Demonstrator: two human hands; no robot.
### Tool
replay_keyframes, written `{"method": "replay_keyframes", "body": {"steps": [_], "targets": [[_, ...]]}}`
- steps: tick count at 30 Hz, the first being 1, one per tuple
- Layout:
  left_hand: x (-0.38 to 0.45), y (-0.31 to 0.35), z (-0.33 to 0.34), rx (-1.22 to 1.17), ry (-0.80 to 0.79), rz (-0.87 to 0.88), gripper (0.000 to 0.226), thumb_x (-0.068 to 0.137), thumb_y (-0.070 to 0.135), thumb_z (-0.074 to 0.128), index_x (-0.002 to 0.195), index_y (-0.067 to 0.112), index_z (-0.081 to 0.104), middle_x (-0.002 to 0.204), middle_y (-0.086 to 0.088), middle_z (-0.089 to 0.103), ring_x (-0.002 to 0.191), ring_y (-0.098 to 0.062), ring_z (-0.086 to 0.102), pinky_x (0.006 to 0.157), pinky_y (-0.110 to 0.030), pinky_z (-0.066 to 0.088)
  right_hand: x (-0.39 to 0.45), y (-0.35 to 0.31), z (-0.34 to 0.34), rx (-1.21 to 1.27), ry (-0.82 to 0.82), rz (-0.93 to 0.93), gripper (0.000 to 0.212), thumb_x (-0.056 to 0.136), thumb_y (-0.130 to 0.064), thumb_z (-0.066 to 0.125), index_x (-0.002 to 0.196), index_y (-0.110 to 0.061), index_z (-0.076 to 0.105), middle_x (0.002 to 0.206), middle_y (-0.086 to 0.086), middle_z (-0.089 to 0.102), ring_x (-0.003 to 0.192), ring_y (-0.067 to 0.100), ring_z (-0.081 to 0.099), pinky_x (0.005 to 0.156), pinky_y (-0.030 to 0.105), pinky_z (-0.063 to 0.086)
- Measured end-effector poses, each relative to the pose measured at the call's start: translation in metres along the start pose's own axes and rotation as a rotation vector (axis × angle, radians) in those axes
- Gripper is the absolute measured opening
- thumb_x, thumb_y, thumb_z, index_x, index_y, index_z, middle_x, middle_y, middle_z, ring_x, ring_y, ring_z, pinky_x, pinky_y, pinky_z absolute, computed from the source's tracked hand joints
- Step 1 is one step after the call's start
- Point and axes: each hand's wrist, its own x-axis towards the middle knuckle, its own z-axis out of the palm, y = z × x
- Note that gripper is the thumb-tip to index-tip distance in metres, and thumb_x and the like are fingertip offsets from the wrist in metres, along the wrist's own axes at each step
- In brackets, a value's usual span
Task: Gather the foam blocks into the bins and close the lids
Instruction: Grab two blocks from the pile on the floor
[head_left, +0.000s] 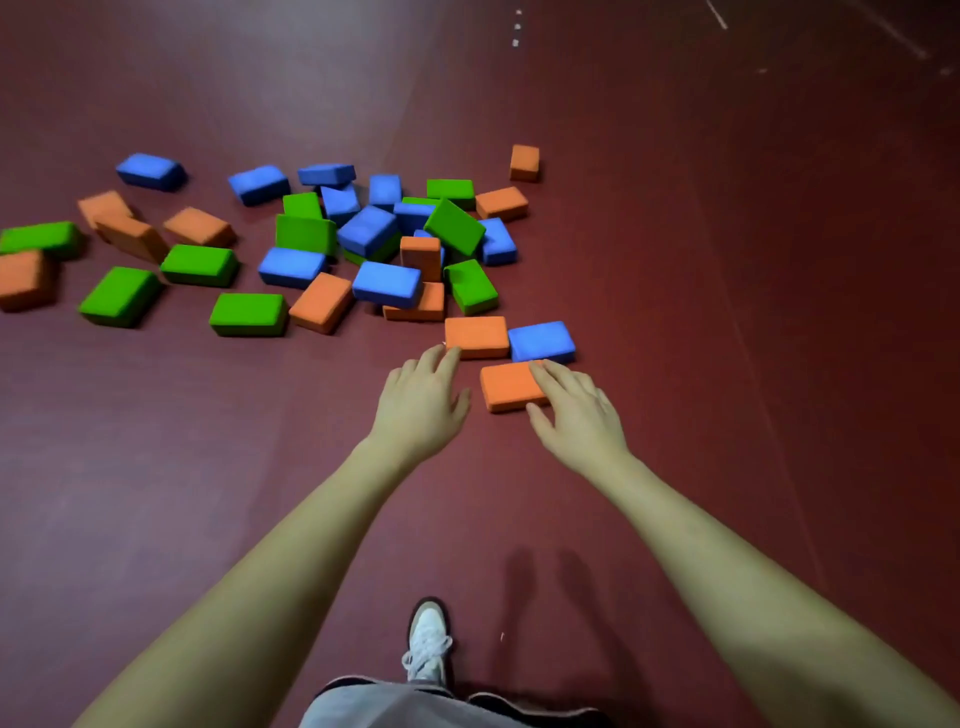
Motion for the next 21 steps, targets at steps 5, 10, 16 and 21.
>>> {"method": "replay_keyframes", "body": {"steps": [5,10,16,21], "targets": [[0.089,-0.029,-0.006,0.035,-0.023,0.050,0.058,0.097,0.036,0.045,0.148,0.014,0.029,0.151,-0.010,0.033,0.125,-0.034,0.043,0.099,-0.038,0.033,0.085,0.005,0.001,-0.010,-0.036,0.010,0.056,0.097,-0.032,0.049,0.149,-0.023,0.032,0.153,-0.002,0.034,0.137,0.022,0.031,0.102,0.035,0.031],[0.174,-0.044,0.003,0.043,-0.074,0.041,0.058,0.098,0.038,0.043,0.149,0.016,0.027,0.152,-0.009,0.032,0.128,-0.032,0.041,0.101,-0.037,0.032,0.165,0.028,0.006,-0.005,-0.069,0.024,0.056,0.097,-0.032,0.049,0.149,-0.022,0.032,0.153,-0.002,0.033,0.137,0.021,0.031,0.104,0.034,0.028],[0.283,-0.047,0.018,0.043,-0.106,0.031,0.058,0.098,0.038,0.043,0.149,0.016,0.028,0.153,-0.008,0.031,0.129,-0.031,0.040,0.103,-0.038,0.032,0.276,0.070,0.012,-0.024,-0.113,0.001,0.056,0.097,-0.034,0.048,0.149,-0.022,0.033,0.153,0.000,0.033,0.137,0.023,0.032,0.104,0.034,0.029],[0.377,-0.048,0.031,0.063,-0.126,0.001,0.059,0.097,0.038,0.043,0.149,0.016,0.028,0.153,-0.010,0.031,0.131,-0.032,0.039,0.104,-0.038,0.031,0.368,0.106,0.016,-0.012,-0.164,-0.045,0.056,0.096,-0.032,0.050,0.149,-0.022,0.034,0.153,0.000,0.035,0.137,0.023,0.033,0.104,0.037,0.032]]}}
